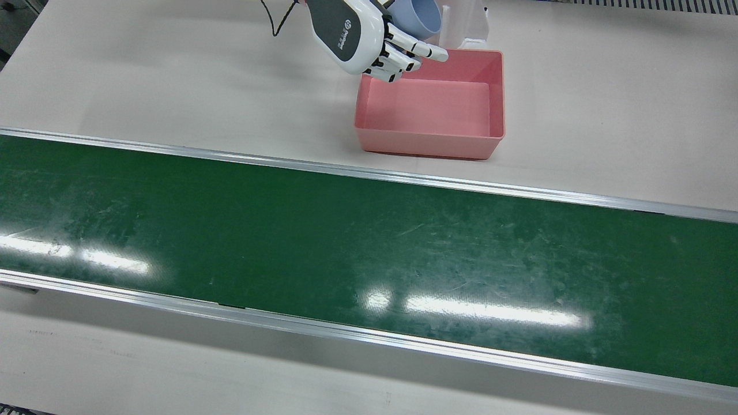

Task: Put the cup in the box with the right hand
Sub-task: 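Carry the held cup with the right hand down to the pink tray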

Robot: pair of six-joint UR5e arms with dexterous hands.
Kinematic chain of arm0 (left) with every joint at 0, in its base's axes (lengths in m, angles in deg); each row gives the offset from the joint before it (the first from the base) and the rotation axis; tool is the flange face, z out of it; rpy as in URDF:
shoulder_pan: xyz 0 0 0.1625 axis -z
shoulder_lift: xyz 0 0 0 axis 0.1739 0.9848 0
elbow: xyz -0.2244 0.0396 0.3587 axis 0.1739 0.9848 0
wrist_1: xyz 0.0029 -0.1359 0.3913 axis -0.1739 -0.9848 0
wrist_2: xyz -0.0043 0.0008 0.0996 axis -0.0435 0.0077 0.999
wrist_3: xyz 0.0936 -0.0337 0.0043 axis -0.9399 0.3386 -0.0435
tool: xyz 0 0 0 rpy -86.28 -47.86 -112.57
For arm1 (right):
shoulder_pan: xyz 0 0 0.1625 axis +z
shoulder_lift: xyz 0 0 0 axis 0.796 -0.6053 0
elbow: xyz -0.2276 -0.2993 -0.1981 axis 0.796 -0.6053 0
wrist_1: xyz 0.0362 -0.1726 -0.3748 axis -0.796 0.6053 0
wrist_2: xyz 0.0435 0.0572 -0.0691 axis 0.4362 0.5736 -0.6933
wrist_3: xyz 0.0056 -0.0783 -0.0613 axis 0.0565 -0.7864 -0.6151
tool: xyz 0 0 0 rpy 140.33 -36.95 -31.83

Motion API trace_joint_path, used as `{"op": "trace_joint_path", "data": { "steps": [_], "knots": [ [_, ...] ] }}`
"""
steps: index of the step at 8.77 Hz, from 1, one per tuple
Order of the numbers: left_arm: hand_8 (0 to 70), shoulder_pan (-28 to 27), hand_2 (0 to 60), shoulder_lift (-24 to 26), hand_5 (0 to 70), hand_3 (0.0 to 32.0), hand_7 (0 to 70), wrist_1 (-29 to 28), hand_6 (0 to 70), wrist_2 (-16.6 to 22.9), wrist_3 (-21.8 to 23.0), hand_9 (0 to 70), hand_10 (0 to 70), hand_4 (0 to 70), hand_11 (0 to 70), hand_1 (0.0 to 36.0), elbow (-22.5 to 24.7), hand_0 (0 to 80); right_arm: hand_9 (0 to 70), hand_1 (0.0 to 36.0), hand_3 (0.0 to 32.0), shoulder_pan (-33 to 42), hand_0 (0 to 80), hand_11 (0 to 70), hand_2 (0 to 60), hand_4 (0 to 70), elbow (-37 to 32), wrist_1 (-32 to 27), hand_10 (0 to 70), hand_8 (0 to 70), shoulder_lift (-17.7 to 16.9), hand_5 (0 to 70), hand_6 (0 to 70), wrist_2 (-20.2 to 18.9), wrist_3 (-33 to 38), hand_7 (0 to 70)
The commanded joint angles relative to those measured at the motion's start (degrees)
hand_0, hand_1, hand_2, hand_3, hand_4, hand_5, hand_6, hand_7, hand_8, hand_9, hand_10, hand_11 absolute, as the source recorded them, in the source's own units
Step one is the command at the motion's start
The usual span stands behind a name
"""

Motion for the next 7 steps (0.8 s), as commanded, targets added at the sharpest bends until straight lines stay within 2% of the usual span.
{"op": "trace_joint_path", "data": {
  "steps": [1, 2, 3, 4, 7],
  "knots": [
    [0.0, 0.0, 0.0, 0.0, 0.0, 0.0, 0.0, 0.0, 0.0, 0.0, 0.0, 0.0, 0.0, 0.0, 0.0, 0.0, 0.1, 0.0, 4.0, 23.8, 0.0, -1.6, 43.0, 1.9, 52.2, 0.0, -1.9, -1.9, 0.4, 1.1, 0.0, 5.5, 3.8, 0.2, -0.3, 9.5],
    [0.0, 0.0, 0.0, 0.1, 0.0, 0.0, 0.0, 0.0, 0.0, 0.0, 0.0, 0.0, 0.0, 0.0, 0.0, 0.0, 0.1, 0.0, 0.0, 23.2, 0.0, -1.6, 44.2, 0.0, 45.7, 0.0, -1.9, -1.9, 0.0, 0.0, 0.0, 4.7, 1.9, 0.3, -0.4, 2.9],
    [0.0, 0.0, 0.0, 0.0, 0.0, 0.0, 0.0, 0.0, 0.0, 0.0, 0.0, 0.0, 0.0, 0.0, 0.0, 0.0, 0.0, 0.0, 0.0, 20.8, 0.0, -1.7, 46.0, 0.0, 30.2, 0.0, -1.9, -1.9, 0.0, 0.0, 0.0, 4.4, 1.1, 0.3, -0.4, 0.0],
    [0.0, 0.0, 0.0, 0.0, 0.0, 0.0, 0.0, 0.0, 0.0, 0.0, 0.0, 0.0, 0.0, 0.0, 0.0, 0.0, 0.0, 0.0, 0.0, 20.5, 0.0, -1.7, 46.0, 0.0, 28.8, 0.0, -1.9, -1.8, 0.0, 0.0, 0.0, 4.3, 0.6, 0.2, -0.3, 0.0],
    [0.0, 0.0, 0.0, 0.0, 0.0, 0.0, 0.0, 0.0, 0.0, 0.0, 0.0, 0.0, 0.0, 0.0, 0.0, 0.0, 0.0, 0.0, 0.0, 20.5, 0.0, -1.6, 45.7, 0.0, 30.7, 0.0, -1.9, -1.9, 0.0, 0.0, 0.0, 4.4, 0.8, 0.2, -0.2, 0.0]
  ]
}}
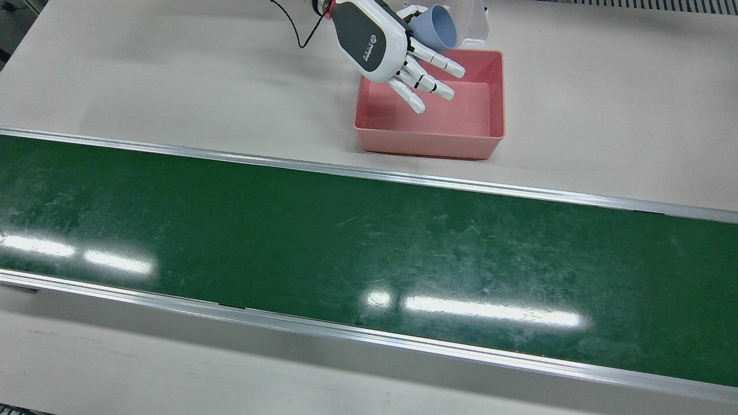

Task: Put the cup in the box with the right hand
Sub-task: 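Carry the held cup with the right hand down to the pink tray, then lower the cup into the pink tray and open the right hand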

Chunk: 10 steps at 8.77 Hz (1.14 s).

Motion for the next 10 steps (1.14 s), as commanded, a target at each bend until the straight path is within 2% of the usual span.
{"op": "trace_joint_path", "data": {
  "steps": [1, 3, 4, 5, 6, 8, 10],
  "knots": [
    [0.0, 0.0, 0.0, 0.0, 0.0, 0.0, 0.0, 0.0, 0.0, 0.0, 0.0, 0.0, 0.0, 0.0, 0.0, 0.0, 0.0, 0.0, 0.0, 20.6, 0.0, 0.0, 45.6, 0.0, 31.7, 0.0, 0.0, 0.0, 0.0, 0.0, 0.0, 4.4, 1.0, 0.0, 0.0, 0.0],
    [0.0, 0.0, 0.0, 0.0, 0.0, 0.0, 0.0, 0.0, 0.0, 0.0, 0.0, 0.0, 0.0, 0.0, 0.0, 0.0, 0.0, 0.0, 0.0, 20.0, 0.0, 0.0, 45.0, 0.0, 31.8, 0.0, 0.0, 0.0, 0.0, 0.0, -0.1, 4.3, 1.1, 0.0, 0.1, 0.0],
    [0.0, 0.0, 0.0, 0.0, 0.0, 0.0, 0.0, 0.0, 0.0, 0.0, 0.0, 0.0, 0.0, 0.0, 0.0, 0.0, 0.0, 0.0, 0.0, 16.4, 0.0, 0.0, 42.1, 0.0, 24.5, 0.0, -0.1, 0.0, 0.0, 0.0, -0.2, 3.5, 0.9, 0.0, 0.0, 0.0],
    [0.0, 0.0, 0.0, 0.0, 0.0, 0.0, 0.0, 0.0, 0.0, 0.0, 0.0, 0.0, 0.0, 0.0, 0.0, 0.0, 0.0, 0.0, 0.0, 6.9, 0.0, 0.0, 36.5, 0.0, 0.6, 0.0, 0.0, 0.0, 0.0, 0.0, -0.1, 1.6, 0.9, 0.1, 0.1, 1.4],
    [0.0, 0.0, 0.0, 0.0, 0.0, 0.0, 0.0, 0.0, 0.0, 0.0, 0.0, 0.0, 0.0, 0.0, 0.0, 0.0, 0.0, 0.0, 0.0, 3.2, 0.0, 0.1, 20.9, 0.0, 0.0, 0.0, 0.0, 0.0, 0.0, 0.0, -0.1, 0.4, 0.9, 0.1, 0.4, 3.3],
    [0.0, 0.0, 0.0, 0.0, 0.0, 0.0, 0.0, 0.0, 0.0, 0.0, 0.0, 0.0, 0.0, 0.0, 0.0, 0.0, 0.0, 0.0, 0.0, 3.7, 0.0, 0.0, 21.6, 0.0, 0.0, 0.0, 0.0, 0.0, 0.0, 0.0, -0.1, 0.5, 0.9, 0.0, 0.9, 2.8],
    [0.0, 0.0, 0.0, 0.0, 0.0, 0.0, 0.0, 0.0, 0.0, 0.0, 0.0, 0.0, 0.0, 0.0, 0.0, 0.0, 0.0, 0.0, 0.0, 4.7, 0.0, 0.1, 22.8, 0.0, 2.8, 0.0, 0.2, 0.1, 0.0, 0.0, -0.1, 0.8, 1.2, 0.0, 1.0, 4.2]
  ]
}}
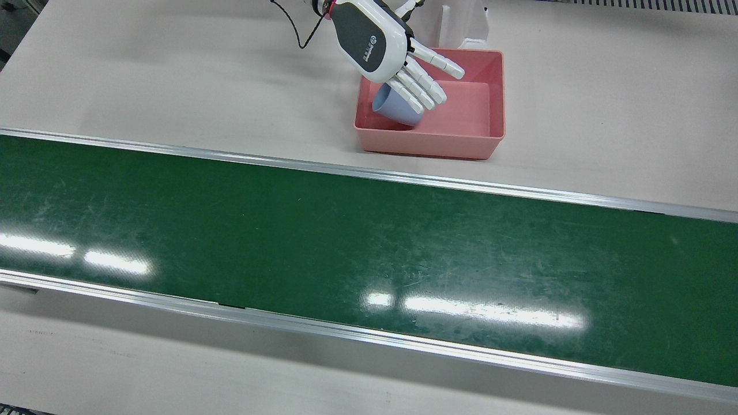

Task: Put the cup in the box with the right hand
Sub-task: 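Lower the cup into the pink tray and open the right hand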

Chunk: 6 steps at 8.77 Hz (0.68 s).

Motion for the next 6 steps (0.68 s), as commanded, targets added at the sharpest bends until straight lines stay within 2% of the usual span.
{"op": "trace_joint_path", "data": {
  "steps": [1, 2, 3, 4, 5, 6],
  "knots": [
    [0.0, 0.0, 0.0, 0.0, 0.0, 0.0, 0.0, 0.0, 0.0, 0.0, 0.0, 0.0, 0.0, 0.0, 0.0, 0.0, 0.0, 0.0, 0.0, 4.9, 0.0, 2.9, 23.1, 0.0, 3.5, 0.0, 0.9, 0.2, 0.0, 0.0, -0.1, 0.8, 1.2, -0.6, 1.3, 4.4],
    [0.0, 0.0, 0.0, 0.0, 0.0, 0.0, 0.0, 0.0, 0.0, 0.0, 0.0, 0.0, 0.0, 0.0, 0.0, 0.0, 0.0, 0.0, 0.0, 5.2, 0.0, 8.3, 23.8, 0.0, 3.8, 0.0, 1.2, 0.5, 0.0, 0.0, -2.5, 0.9, 1.1, -0.9, 6.1, 4.1],
    [0.0, 0.0, 0.0, 0.0, 0.0, 0.0, 0.0, 0.0, 0.0, 0.0, 0.0, 0.0, 0.0, 0.0, 0.0, 0.0, 0.0, 0.0, 0.0, 5.2, 0.0, 14.4, 21.3, 0.0, 5.9, 0.0, 1.6, 0.8, 0.0, 0.0, -6.0, 0.9, 1.2, -1.0, 13.2, 4.7],
    [0.0, 0.0, 0.0, 0.0, 0.0, 0.0, 0.0, -0.1, 0.0, 0.0, 0.0, 0.0, 0.0, 0.0, 0.0, 0.0, 0.0, 0.0, 0.0, 6.5, 0.0, 22.6, 21.6, 0.0, 10.6, 0.0, 1.4, 0.9, 0.0, 0.0, -8.9, 1.1, 1.6, -2.0, 18.3, 6.9],
    [0.0, 0.0, 0.0, 0.0, 0.0, 0.0, 0.0, -0.1, 0.0, 0.0, 0.0, 0.0, 0.0, 0.0, 0.0, 0.0, 0.1, 0.0, 0.0, 8.9, 0.0, 32.2, 28.2, 0.0, 14.6, 0.0, 0.0, 1.1, 0.0, 0.0, -11.3, 1.7, 1.9, -5.7, 21.5, 7.3],
    [0.0, 0.0, 0.0, 0.0, 0.0, 0.0, 0.0, 0.0, 0.0, 0.0, 0.0, 0.0, 0.0, 0.0, 0.0, 0.0, 0.1, 0.0, 0.0, 10.1, 0.0, 41.6, 32.2, 0.0, 16.3, 0.0, -3.6, 2.3, 0.0, 0.0, -11.5, 2.0, 1.8, -8.6, 25.0, 6.4]
  ]
}}
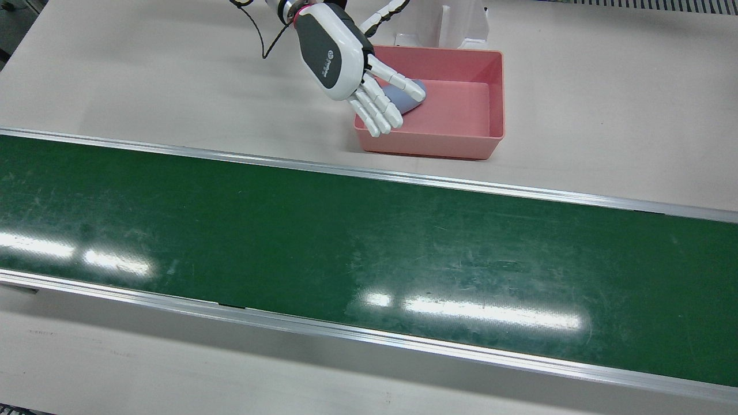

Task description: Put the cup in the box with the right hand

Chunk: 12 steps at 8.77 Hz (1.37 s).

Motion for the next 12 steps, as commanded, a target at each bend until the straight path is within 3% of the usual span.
{"op": "trace_joint_path", "data": {
  "steps": [1, 4, 7, 10, 12],
  "knots": [
    [0.0, 0.0, 0.0, 0.0, 0.0, 0.0, 0.0, 0.1, 0.0, 0.0, 0.0, 0.0, 0.0, 0.0, 0.0, 0.0, 0.1, 0.0, 0.0, 11.3, 0.0, 26.9, 36.8, 0.0, 17.5, 0.0, -10.4, 2.0, 0.0, 0.0, -3.3, 2.3, 1.8, -8.8, 13.8, 5.9],
    [0.0, 0.1, 0.0, 0.0, 0.0, 0.0, 0.0, 0.1, 0.0, 0.0, 0.0, 0.0, 0.0, 0.0, 0.0, 0.0, 0.2, 0.0, 0.0, 12.4, 0.0, 41.8, 38.8, 0.0, 17.6, 0.0, -24.4, 2.0, 0.0, 0.0, -3.1, 2.7, 1.1, -17.6, 18.3, 1.8],
    [0.0, 0.0, 0.0, 0.0, 0.0, 0.0, 0.0, 0.1, 0.0, 0.0, 0.0, 0.0, 0.0, 0.0, 0.0, 0.0, 0.1, 0.0, 0.0, 12.1, 0.0, 51.6, 38.1, 0.0, 17.8, 0.0, -28.3, 2.0, 0.0, 0.0, -4.7, 2.7, 1.1, -18.0, 19.0, 1.8],
    [0.0, 0.0, 0.0, 0.0, 0.0, 0.0, 0.0, 0.1, 0.0, 0.0, 0.0, 0.0, 0.0, 0.0, 0.0, 0.0, 0.1, 0.0, 0.0, 10.3, 0.0, 52.4, 31.0, 0.0, 18.1, 0.0, -28.4, 1.9, 0.0, 0.0, -7.8, 2.3, 1.0, -18.6, 20.9, 2.4],
    [0.0, 0.0, 0.0, 0.0, 0.0, 0.0, 0.0, 0.1, 0.0, 0.0, 0.0, 0.0, 0.0, 0.0, 0.0, 0.0, 0.1, 0.0, 0.0, 10.3, 0.0, 52.4, 30.7, 0.0, 18.4, 0.0, -28.3, 1.6, 0.0, 0.0, -8.8, 2.2, 0.8, -20.3, 22.0, 2.3]
  ]
}}
